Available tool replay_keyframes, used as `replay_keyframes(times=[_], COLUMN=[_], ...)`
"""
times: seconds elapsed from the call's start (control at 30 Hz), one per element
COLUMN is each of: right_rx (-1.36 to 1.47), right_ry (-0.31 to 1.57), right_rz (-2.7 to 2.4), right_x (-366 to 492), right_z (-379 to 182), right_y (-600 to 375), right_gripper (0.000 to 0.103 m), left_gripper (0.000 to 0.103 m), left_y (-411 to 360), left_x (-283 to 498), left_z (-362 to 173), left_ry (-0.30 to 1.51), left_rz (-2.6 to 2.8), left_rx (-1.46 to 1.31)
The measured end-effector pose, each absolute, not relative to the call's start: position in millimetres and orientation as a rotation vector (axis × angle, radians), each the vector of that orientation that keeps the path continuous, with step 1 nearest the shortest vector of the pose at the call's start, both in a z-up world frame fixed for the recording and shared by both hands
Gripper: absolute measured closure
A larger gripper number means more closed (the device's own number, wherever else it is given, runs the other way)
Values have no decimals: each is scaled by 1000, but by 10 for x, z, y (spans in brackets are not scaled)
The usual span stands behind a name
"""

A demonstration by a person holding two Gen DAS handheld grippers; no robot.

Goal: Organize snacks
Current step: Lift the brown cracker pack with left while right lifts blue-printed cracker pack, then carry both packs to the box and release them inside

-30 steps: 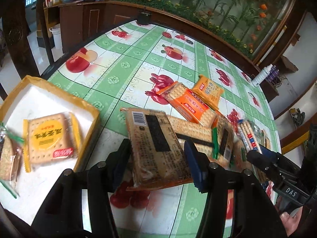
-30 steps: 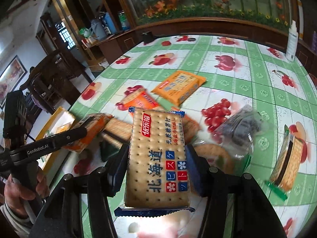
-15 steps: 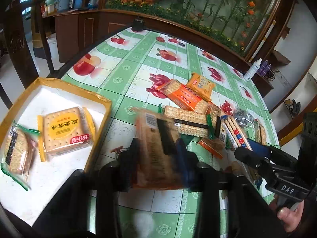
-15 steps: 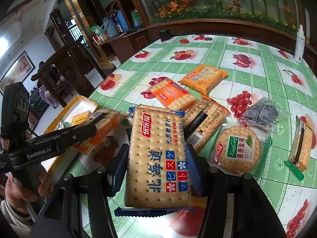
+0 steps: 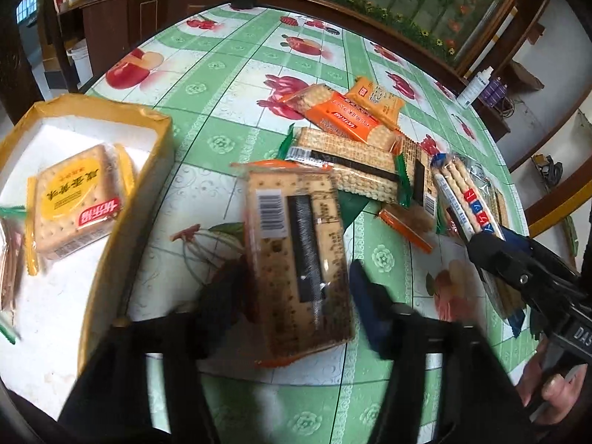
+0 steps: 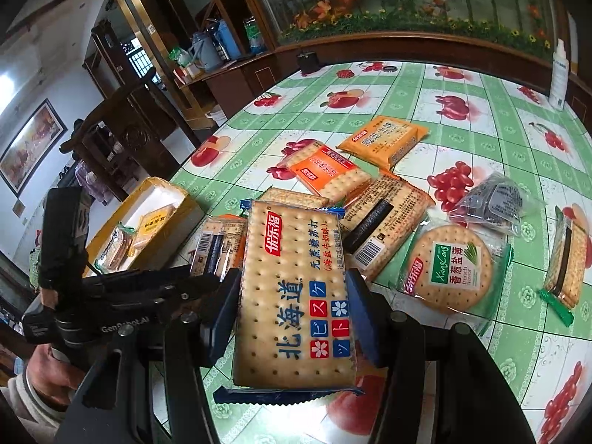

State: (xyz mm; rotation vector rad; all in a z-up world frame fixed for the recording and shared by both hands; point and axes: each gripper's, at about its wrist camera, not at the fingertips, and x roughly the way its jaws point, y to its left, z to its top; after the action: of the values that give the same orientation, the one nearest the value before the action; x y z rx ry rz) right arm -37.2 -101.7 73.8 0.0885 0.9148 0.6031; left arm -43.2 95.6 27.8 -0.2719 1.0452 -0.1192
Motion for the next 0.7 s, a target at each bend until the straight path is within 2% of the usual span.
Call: replay_keyframes(times=[0.1, 0.13, 0.17, 0.2, 0.23, 0.47, 0.7], right_rx=[91, 91, 91, 90, 88, 70, 47], right_ry=[913, 913, 913, 914, 913, 895, 861], right_rz=[605, 604, 605, 606, 607, 613, 641], right_x=[-375, -372, -375, -375, -381, -437, -500], right_z=[740, 738, 736, 737, 740, 781, 928], right_y=[-1038, -1039, -1039, -1041, -1041, -982, -790], right_gripper=[47, 47, 47, 47, 47, 47, 47], left_gripper=[23, 23, 23, 28, 43, 45, 45], left_y=[902, 881, 854, 818, 811, 875, 999], left_x=[-394, -367, -350, -344, -344, -415, -664], left_z=[278, 263, 242, 211, 199, 278, 695], left_ry=[1038, 1042, 1047, 1052, 1050, 1018, 905], left_rz=[-116, -108, -101, -94, -80, -87, -61], left_rx=[-270, -259, -240, -209, -183, -175, -114])
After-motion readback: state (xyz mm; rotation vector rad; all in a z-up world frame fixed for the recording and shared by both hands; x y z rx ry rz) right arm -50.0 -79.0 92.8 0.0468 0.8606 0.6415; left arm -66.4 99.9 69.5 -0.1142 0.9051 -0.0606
